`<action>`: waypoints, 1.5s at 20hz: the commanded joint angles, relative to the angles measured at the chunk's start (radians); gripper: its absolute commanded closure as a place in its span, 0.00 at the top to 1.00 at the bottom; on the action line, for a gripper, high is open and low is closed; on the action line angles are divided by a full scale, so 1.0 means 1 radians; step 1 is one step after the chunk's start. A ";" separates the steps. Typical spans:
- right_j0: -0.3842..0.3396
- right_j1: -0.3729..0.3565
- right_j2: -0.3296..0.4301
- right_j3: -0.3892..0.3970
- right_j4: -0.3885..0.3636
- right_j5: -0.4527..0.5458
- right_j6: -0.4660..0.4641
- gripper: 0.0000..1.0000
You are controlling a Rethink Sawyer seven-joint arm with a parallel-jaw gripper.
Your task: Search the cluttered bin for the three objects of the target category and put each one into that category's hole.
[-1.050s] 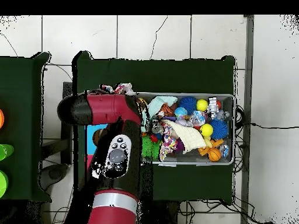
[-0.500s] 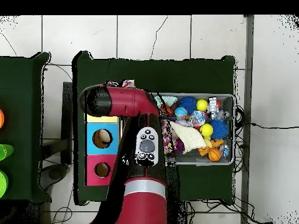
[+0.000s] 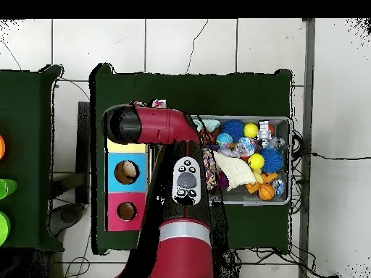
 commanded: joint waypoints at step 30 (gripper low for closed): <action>-0.001 0.005 0.148 0.451 -0.018 -0.181 0.101 0.00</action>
